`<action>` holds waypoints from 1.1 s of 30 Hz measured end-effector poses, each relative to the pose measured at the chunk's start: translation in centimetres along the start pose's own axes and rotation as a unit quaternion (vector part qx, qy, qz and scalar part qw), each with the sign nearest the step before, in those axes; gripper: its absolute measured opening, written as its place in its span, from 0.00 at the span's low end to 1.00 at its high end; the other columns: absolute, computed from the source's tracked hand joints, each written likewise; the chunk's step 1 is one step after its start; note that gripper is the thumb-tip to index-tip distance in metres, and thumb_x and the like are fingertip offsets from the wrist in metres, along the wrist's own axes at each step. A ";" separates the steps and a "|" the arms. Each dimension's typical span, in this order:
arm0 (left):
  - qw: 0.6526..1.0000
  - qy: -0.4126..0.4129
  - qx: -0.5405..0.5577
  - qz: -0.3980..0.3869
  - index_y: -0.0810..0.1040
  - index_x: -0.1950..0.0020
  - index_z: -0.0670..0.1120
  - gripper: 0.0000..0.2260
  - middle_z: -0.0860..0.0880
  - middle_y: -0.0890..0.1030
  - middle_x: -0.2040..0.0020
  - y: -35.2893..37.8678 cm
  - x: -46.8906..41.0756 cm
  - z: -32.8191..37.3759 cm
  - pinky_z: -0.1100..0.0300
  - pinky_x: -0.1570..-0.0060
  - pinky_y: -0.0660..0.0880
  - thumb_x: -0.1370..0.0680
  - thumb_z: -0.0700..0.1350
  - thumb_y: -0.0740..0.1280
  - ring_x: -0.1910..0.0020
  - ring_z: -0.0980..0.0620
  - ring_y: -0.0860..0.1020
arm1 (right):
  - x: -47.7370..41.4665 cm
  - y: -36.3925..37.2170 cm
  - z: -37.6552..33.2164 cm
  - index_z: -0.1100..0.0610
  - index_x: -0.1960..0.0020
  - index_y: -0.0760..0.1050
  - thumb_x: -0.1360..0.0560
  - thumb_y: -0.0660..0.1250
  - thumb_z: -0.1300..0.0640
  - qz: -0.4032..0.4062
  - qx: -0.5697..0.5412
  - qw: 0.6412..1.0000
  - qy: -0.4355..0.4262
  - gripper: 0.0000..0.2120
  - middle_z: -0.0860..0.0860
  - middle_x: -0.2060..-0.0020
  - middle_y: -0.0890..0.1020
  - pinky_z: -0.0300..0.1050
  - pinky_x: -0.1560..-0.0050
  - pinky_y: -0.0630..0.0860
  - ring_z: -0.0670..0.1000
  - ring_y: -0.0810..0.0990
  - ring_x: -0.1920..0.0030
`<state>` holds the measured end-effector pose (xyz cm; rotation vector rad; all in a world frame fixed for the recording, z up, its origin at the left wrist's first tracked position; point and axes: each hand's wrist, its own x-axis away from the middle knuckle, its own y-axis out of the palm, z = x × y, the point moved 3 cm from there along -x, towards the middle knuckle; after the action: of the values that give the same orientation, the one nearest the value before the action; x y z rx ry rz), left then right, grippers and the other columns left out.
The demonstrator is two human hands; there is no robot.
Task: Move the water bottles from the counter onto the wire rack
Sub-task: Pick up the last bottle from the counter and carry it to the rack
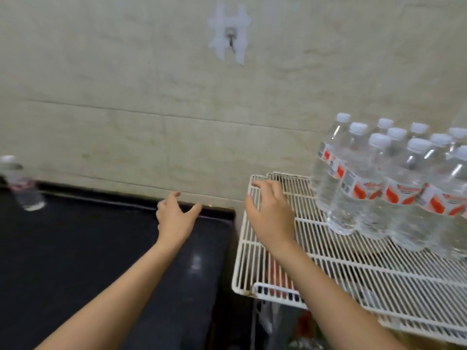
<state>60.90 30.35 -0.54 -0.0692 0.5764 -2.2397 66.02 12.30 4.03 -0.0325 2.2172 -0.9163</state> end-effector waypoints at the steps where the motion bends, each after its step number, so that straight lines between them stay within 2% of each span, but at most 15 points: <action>1: 1.000 -0.014 -0.001 0.025 0.63 0.31 0.45 0.26 0.38 0.63 0.31 -2.9 -0.4 -1.5 0.47 0.35 0.62 0.27 0.48 0.66 0.32 0.40 0.62 | 0.0 1.7 -2.0 0.57 0.38 0.71 0.25 0.60 0.55 -0.014 -0.006 1.000 -0.017 0.16 0.54 0.40 0.72 0.44 0.57 0.69 0.55 0.75 0.46; 4: 0.994 -0.052 -0.011 0.096 0.64 0.31 0.44 0.25 0.38 0.64 0.32 -12.3 -0.9 -6.1 0.45 0.35 0.62 0.26 0.47 0.66 0.32 0.39 0.62 | 0.6 6.9 -8.4 0.56 0.38 0.70 0.25 0.60 0.54 -0.056 -0.030 0.997 -0.051 0.16 0.53 0.40 0.72 0.44 0.54 0.69 0.54 0.73 0.42; 8: 0.978 -0.104 -0.031 0.181 0.63 0.31 0.45 0.25 0.38 0.64 0.32 -25.9 -0.1 -13.0 0.42 0.35 0.63 0.26 0.48 0.65 0.33 0.39 0.62 | 3.0 14.5 -17.8 0.56 0.38 0.69 0.24 0.59 0.52 -0.108 -0.053 0.990 -0.080 0.16 0.53 0.41 0.72 0.42 0.59 0.66 0.55 0.74 0.45; 13: 0.941 -0.169 -0.068 0.284 0.64 0.32 0.44 0.24 0.37 0.65 0.32 -41.6 3.0 -21.6 0.45 0.35 0.62 0.26 0.47 0.65 0.33 0.37 0.63 | 7.6 23.9 -28.7 0.54 0.38 0.69 0.25 0.59 0.52 -0.196 -0.065 0.973 -0.106 0.16 0.52 0.41 0.72 0.44 0.54 0.69 0.52 0.70 0.40; 15: 0.927 -0.200 -0.080 0.306 0.64 0.31 0.43 0.24 0.36 0.65 0.32 -45.9 4.6 -24.4 0.44 0.35 0.62 0.25 0.47 0.64 0.33 0.36 0.62 | 9.3 26.7 -32.0 0.54 0.38 0.69 0.24 0.59 0.51 -0.232 -0.063 0.964 -0.110 0.16 0.52 0.40 0.72 0.43 0.55 0.68 0.52 0.69 0.40; 20: 0.902 -0.246 -0.093 0.343 0.65 0.32 0.41 0.23 0.34 0.64 0.32 -52.5 8.2 -30.7 0.42 0.35 0.62 0.25 0.45 0.65 0.33 0.35 0.62 | 12.2 32.4 -38.5 0.54 0.38 0.68 0.24 0.58 0.51 -0.296 -0.050 0.942 -0.149 0.16 0.52 0.40 0.72 0.43 0.56 0.68 0.52 0.69 0.40; 25: 0.879 -0.299 -0.084 0.362 0.66 0.33 0.41 0.22 0.34 0.64 0.32 -55.4 9.9 -35.5 0.42 0.34 0.61 0.25 0.44 0.64 0.33 0.36 0.61 | 13.9 37.1 -42.0 0.55 0.38 0.68 0.24 0.59 0.51 -0.342 -0.045 0.925 -0.158 0.16 0.53 0.40 0.71 0.45 0.54 0.68 0.54 0.68 0.39; 33: 0.881 -0.300 -0.107 0.349 0.66 0.33 0.42 0.21 0.36 0.65 0.32 -59.0 3.6 -39.8 0.43 0.35 0.61 0.25 0.45 0.63 0.33 0.38 0.61 | 11.7 46.8 -44.3 0.54 0.39 0.69 0.25 0.59 0.51 -0.376 -0.033 0.917 -0.132 0.16 0.53 0.41 0.72 0.43 0.57 0.68 0.53 0.69 0.40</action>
<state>7.92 76.76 -11.45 -0.5581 0.4058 -1.3388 40.36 70.71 -10.86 -1.0402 1.9756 -1.1408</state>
